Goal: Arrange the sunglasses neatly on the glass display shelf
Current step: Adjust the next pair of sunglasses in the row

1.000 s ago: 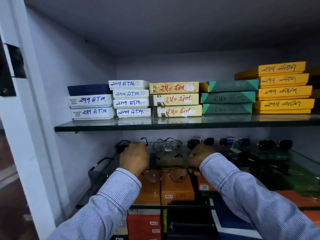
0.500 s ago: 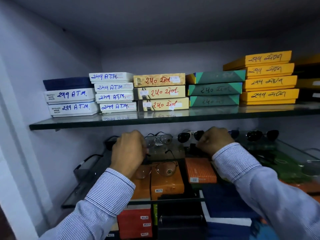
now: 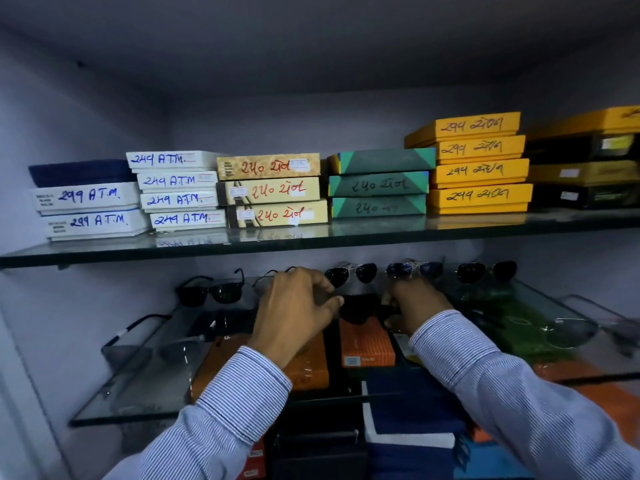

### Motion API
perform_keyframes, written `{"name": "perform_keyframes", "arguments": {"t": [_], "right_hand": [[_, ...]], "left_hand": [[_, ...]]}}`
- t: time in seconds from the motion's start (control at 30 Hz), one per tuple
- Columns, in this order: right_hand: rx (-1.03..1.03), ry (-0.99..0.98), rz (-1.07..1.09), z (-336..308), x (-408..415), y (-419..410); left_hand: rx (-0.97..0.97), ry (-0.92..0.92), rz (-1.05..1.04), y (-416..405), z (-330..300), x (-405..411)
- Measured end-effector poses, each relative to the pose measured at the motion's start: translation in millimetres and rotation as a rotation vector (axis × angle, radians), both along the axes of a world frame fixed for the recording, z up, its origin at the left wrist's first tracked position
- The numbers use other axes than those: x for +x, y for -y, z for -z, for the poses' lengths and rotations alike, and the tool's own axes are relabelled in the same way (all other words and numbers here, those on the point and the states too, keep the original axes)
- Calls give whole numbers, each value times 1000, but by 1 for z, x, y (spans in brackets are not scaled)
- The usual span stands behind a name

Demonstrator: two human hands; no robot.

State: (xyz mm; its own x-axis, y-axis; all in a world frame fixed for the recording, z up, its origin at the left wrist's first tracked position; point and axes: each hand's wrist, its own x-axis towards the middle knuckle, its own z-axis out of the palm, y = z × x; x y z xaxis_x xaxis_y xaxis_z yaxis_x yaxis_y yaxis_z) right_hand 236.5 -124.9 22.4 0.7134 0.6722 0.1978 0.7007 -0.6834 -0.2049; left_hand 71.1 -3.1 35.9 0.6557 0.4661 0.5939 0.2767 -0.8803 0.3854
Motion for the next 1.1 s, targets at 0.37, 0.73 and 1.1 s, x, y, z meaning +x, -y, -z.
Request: {"name": "perform_keyframes", "arguments": {"t": [0.37,0.73,1.1], "right_hand": [[214,343,-238,7,-19,53],[322,330,-321,8,-20,68],[457,-55,-127,-26,-5,58]], "left_hand": [[-114,-80,15,14,12,24],[-138,-131,110,23,10,28],[-23,-67,-6,29,3,24]]}}
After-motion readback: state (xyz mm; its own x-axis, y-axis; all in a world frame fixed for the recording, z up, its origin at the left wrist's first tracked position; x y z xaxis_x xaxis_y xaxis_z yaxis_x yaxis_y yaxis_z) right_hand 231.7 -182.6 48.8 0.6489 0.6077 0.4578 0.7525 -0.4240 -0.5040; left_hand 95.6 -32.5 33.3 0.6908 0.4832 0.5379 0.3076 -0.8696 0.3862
